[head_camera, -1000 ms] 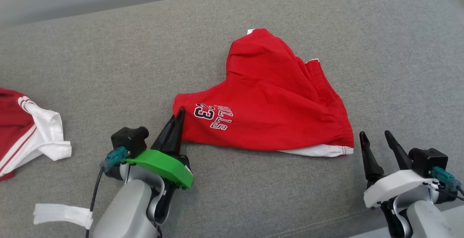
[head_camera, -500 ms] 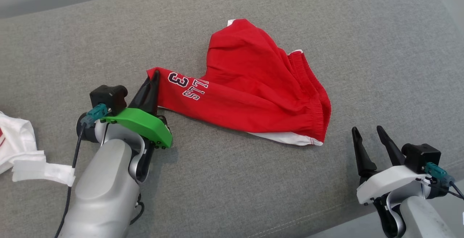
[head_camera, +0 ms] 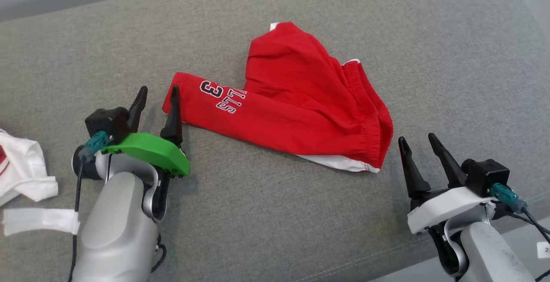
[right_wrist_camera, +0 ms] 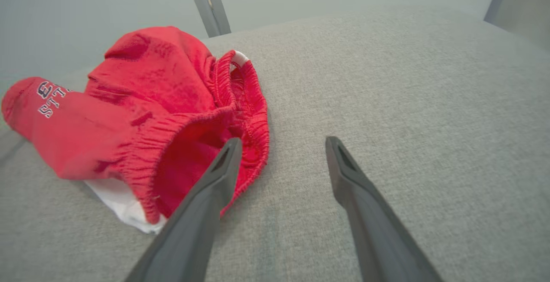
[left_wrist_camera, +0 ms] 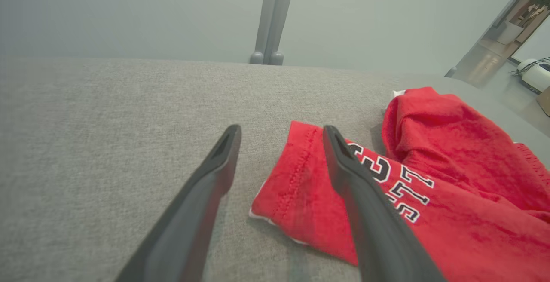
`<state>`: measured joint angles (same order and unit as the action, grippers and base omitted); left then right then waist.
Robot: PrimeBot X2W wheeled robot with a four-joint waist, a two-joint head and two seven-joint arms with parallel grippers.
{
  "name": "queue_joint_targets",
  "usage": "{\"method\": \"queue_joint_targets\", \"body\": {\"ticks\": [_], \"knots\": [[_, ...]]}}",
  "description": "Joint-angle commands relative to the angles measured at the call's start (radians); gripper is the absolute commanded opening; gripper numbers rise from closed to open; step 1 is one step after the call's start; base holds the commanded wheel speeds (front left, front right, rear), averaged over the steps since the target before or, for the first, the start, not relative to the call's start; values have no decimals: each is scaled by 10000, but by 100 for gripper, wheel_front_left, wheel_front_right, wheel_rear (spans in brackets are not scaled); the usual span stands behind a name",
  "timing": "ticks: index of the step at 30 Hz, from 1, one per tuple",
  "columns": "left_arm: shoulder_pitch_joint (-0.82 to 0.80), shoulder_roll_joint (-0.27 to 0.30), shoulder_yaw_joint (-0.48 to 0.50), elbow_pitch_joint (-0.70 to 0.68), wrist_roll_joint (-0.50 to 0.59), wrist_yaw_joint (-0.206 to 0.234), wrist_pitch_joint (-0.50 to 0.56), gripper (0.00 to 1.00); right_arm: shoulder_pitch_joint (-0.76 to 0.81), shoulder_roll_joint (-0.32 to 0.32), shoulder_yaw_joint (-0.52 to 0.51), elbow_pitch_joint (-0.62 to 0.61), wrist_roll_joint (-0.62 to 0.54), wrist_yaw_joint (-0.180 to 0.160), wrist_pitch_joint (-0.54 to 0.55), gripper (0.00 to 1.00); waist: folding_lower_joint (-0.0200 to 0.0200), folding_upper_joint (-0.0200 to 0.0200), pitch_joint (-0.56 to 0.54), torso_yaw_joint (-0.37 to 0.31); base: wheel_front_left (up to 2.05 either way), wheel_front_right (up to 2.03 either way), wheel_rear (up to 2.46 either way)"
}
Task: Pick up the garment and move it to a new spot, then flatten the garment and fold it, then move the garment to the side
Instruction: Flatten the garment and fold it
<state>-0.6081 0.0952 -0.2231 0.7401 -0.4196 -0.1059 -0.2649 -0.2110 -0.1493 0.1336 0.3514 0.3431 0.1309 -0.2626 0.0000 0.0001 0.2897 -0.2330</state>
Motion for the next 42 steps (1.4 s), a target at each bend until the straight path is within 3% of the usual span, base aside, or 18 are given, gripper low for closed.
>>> {"method": "queue_joint_targets", "body": {"ticks": [1, 10, 17, 24, 31, 42], "knots": [[465, -114, 278, -344, 175, -31, 9, 100, -112, -127, 211, -216, -34, -3, -29, 100, 0, -1, -475, 726, 0, 0, 0], [2042, -427, 461, -1384, 398, -179, 9, 100, -365, -451, 1517, -285, -256, -3, -29, 100, 0, -1, -1100, 2446, 0, 0, 0], [3077, -437, -521, -1932, -546, -241, 9, 100, -1051, -816, 2735, 749, -390, -5, -31, 100, 0, -1, -1388, 4034, 0, 0, 0], [3638, -437, -1131, -2137, -936, -89, 9, 100, -1890, -1031, 3450, 2156, -527, -5, -24, 100, 0, -1, -1451, 5205, 0, 0, 0], [3929, -438, -1390, -2216, -1116, -10, 9, 100, -2609, -930, 3450, 3571, -895, -5, 65, 100, 0, -1, -1527, 5707, 0, 0, 0], [4000, -438, -1627, -2359, -1309, 19, 9, 100, -3123, -778, 2871, 5395, -1540, -5, 362, 100, 0, -1, -1384, 5865, 0, 0, 0]]}}
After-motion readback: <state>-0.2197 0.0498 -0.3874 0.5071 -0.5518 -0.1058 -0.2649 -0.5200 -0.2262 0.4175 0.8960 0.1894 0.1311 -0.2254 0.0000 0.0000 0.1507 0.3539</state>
